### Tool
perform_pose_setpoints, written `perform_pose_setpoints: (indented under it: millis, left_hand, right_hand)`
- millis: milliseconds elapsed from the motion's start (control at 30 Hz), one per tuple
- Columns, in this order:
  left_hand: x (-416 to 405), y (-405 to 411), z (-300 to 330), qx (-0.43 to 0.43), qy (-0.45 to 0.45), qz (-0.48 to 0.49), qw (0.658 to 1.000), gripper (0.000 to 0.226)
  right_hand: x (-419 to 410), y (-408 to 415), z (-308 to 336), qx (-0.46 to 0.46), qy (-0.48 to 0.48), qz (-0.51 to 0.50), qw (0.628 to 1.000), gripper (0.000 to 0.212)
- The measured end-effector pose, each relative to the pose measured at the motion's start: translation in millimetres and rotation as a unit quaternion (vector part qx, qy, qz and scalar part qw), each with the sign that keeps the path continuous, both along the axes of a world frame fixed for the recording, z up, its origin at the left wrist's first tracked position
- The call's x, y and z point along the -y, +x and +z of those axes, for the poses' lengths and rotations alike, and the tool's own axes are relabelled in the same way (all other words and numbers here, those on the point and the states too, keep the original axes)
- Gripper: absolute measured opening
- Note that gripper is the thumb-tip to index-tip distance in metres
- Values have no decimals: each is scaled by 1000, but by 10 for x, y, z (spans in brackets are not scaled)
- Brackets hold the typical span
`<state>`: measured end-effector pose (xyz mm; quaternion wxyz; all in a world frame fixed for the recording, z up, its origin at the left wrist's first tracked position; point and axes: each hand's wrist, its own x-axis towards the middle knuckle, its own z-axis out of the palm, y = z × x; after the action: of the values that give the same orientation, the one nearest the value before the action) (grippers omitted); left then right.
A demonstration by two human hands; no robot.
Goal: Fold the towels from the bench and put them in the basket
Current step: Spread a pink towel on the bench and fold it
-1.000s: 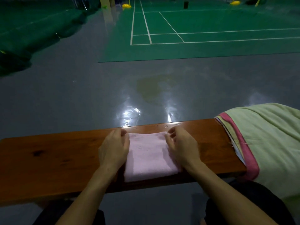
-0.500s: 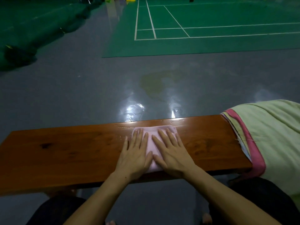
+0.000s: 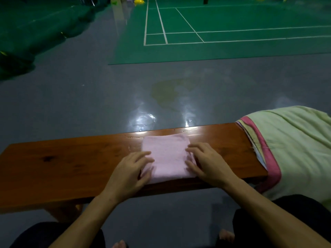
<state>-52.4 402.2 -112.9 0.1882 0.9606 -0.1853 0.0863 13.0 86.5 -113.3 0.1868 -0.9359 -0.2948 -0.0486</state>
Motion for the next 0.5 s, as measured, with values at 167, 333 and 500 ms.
perform_pose_setpoints:
  millis: [167,333,500]
  left_hand:
    - [-21,-65,-28,-34,44,-54,997,49]
    - [10,85,-56,-19,99,-47,994,49]
    - [51,234,-52,-9,101,-8,995,47]
  right_hand:
    - [-6,-189,-23,-42,-52,93,993,52]
    - [-56,-40,-34,-10,-86,86,993,58]
    - [-173,172,-32,-13,-94,47,994,52]
